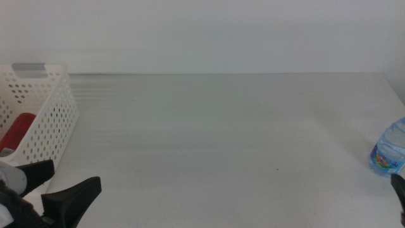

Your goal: Use arms to grab the bottles and put them into the dustbin to the left of the table.

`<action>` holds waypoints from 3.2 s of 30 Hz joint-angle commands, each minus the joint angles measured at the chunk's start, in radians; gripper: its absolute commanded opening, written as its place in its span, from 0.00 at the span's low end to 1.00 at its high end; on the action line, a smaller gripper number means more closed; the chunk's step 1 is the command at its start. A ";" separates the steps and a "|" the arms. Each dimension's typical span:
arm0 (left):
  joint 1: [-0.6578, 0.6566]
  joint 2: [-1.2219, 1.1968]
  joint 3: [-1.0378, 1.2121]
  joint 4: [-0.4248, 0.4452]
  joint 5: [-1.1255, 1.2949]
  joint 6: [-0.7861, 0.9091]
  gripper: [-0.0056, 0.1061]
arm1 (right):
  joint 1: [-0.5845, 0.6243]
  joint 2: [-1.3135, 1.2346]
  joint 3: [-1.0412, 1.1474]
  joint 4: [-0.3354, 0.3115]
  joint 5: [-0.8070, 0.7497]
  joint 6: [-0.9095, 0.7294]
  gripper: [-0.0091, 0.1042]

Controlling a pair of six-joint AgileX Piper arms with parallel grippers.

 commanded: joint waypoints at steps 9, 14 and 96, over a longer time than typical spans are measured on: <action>-0.005 0.003 -0.028 -0.009 -0.078 -0.010 0.86 | -0.006 0.195 -0.037 -0.125 -0.365 0.197 0.76; -0.005 0.003 -0.028 -0.009 -0.078 -0.010 0.86 | -0.006 0.208 0.049 -0.093 -0.649 0.143 0.76; -0.005 0.005 -0.029 -0.009 -0.078 -0.010 0.86 | 0.034 1.099 -0.330 0.032 -1.183 0.192 0.08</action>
